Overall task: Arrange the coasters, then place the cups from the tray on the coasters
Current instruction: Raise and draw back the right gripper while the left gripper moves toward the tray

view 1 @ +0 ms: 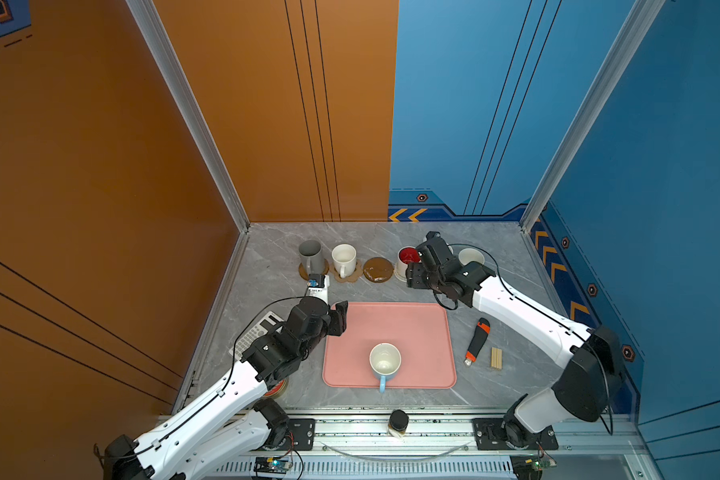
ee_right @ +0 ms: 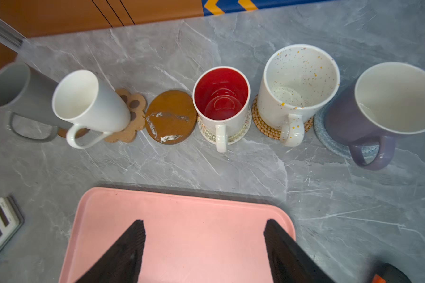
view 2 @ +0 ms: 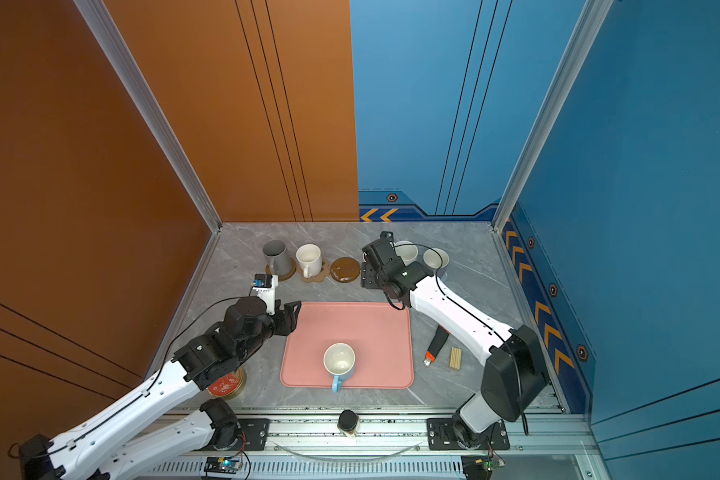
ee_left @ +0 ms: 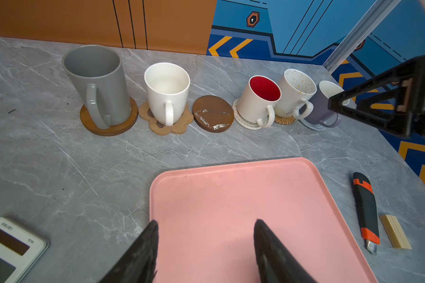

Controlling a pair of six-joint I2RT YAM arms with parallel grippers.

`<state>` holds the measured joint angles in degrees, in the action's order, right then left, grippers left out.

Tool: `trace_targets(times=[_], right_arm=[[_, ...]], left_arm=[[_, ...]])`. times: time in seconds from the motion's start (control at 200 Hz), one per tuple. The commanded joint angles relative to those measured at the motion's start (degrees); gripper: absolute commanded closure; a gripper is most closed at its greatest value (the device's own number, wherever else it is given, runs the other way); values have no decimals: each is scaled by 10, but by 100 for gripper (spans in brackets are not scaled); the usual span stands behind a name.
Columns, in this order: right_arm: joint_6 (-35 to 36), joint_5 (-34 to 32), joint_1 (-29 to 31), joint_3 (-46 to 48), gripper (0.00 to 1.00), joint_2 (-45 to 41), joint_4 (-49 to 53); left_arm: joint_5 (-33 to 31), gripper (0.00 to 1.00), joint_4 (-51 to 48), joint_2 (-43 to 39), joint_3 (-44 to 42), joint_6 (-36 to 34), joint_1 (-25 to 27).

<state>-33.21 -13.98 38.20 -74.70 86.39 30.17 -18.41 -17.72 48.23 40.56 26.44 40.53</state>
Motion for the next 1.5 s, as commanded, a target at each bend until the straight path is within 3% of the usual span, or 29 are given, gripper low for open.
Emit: trace_targets(times=[0.0,0.205,0.406,0.851,1.492], right_arm=[[-63,-51,25,45,24,-55,-58],[-116,-133,90,133,22,-141,-72],[-129,-177,116,246,20,-231,-166],[-115,-321,173,328,17,-337,-224],[-92,-329,171,354,15,-332,-254]], left_arm=[[2,38,-20,4,16,1,7],[-10,38,-34,8,24,3,25],[-43,39,-42,-1,11,18,67],[-92,38,-65,-18,27,16,107],[-87,38,-113,49,93,-6,144]])
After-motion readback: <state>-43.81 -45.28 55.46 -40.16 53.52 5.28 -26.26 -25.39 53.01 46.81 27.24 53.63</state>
